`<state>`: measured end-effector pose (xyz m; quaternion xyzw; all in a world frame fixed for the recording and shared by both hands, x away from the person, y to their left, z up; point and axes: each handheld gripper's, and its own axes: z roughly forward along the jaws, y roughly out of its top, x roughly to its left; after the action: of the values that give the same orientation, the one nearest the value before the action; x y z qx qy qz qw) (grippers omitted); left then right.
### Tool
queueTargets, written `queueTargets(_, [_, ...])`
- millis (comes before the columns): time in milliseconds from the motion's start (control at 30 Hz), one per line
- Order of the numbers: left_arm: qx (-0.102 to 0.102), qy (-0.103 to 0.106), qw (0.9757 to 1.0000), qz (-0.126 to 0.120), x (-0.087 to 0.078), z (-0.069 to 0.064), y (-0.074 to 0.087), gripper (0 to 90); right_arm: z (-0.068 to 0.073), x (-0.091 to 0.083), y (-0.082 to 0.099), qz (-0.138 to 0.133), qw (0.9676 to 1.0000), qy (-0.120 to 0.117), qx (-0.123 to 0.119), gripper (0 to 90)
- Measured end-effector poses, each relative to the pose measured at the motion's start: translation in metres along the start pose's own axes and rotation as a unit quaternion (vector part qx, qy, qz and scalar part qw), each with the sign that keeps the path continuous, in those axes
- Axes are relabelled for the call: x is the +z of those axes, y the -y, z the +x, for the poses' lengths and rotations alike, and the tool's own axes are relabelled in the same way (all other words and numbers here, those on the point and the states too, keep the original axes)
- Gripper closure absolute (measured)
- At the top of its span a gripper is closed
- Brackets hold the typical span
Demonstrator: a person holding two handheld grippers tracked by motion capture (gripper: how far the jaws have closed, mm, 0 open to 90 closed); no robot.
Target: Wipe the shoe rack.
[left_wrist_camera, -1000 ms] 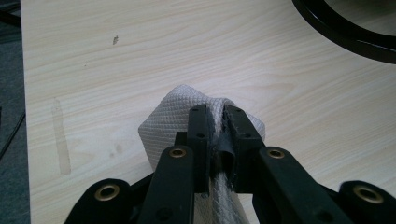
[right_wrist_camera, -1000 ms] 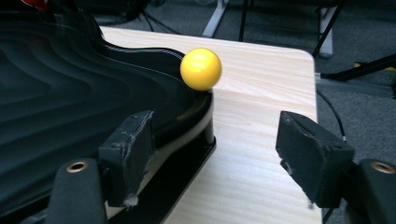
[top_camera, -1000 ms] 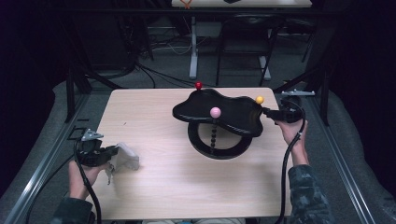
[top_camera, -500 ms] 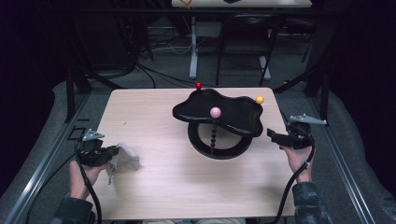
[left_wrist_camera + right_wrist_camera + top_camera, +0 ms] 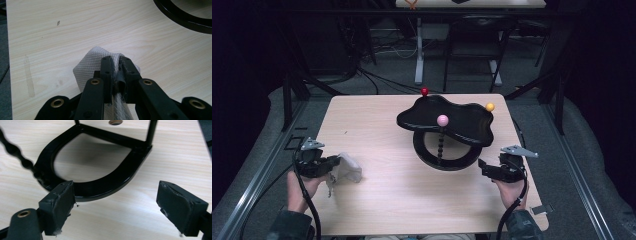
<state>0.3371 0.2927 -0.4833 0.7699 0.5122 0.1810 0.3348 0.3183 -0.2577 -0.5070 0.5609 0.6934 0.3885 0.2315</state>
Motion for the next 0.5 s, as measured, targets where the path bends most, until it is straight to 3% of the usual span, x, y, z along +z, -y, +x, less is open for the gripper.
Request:
queueTargets(33, [0.001, 0.000, 1.0000, 0.000, 0.000, 0.000, 0.000, 81.1, 0.003, 0.000, 0.001, 0.002, 1.0000, 0.005, -0.001, 13.7])
queueTargets(67, [0.002, 0.000, 1.0000, 0.001, 0.001, 0.000, 0.000, 81.1, 0.006, 0.001, 0.003, 0.002, 0.9999, -0.014, -0.006, 13.6])
queueTargets(100, [0.001, 0.001, 1.0000, 0.001, 0.001, -0.001, 0.000, 81.1, 0.013, 0.003, 0.004, 0.003, 0.9999, 0.005, -0.011, 13.2])
queueTargets(133, [0.002, 0.001, 1.0000, 0.001, 0.001, -0.001, -0.001, 81.1, 0.016, 0.004, 0.005, 0.006, 0.9998, -0.012, -0.015, 13.1])
queueTargets(200, [0.005, 0.003, 1.0000, 0.003, 0.002, -0.002, -0.001, 81.1, 0.026, 0.007, 0.006, 0.003, 0.9997, -0.007, -0.024, 12.6])
queueTargets(267, [0.004, 0.003, 1.0000, 0.002, 0.002, -0.003, -0.001, 81.2, 0.036, 0.012, 0.008, 0.004, 0.9990, -0.028, -0.034, 12.0])
queueTargets(300, [0.004, 0.003, 1.0000, 0.002, 0.002, -0.003, -0.001, 81.1, 0.041, 0.014, 0.008, 0.006, 0.9991, -0.013, -0.038, 10.9])
queueTargets(333, [0.004, 0.003, 1.0000, 0.002, 0.003, -0.003, -0.001, 81.1, 0.045, 0.016, 0.007, 0.005, 0.9990, -0.014, -0.043, 10.5])
queueTargets(400, [0.004, 0.003, 1.0000, 0.002, 0.002, -0.003, -0.001, 81.1, 0.052, 0.020, 0.006, 0.012, 0.9982, -0.029, -0.051, 7.8])
queueTargets(433, [0.004, 0.003, 1.0000, 0.003, 0.002, -0.002, -0.001, 81.1, 0.056, 0.024, 0.006, 0.007, 0.9982, -0.024, -0.055, 6.2])
queueTargets(467, [0.004, 0.003, 1.0000, 0.003, 0.002, -0.002, -0.001, 81.2, 0.059, 0.026, 0.005, 0.011, 0.9975, -0.042, -0.055, 5.1])
queueTargets(500, [0.004, 0.004, 1.0000, 0.003, 0.002, -0.002, -0.001, 81.1, 0.063, 0.028, 0.004, 0.023, 0.9969, -0.045, -0.061, 4.2])
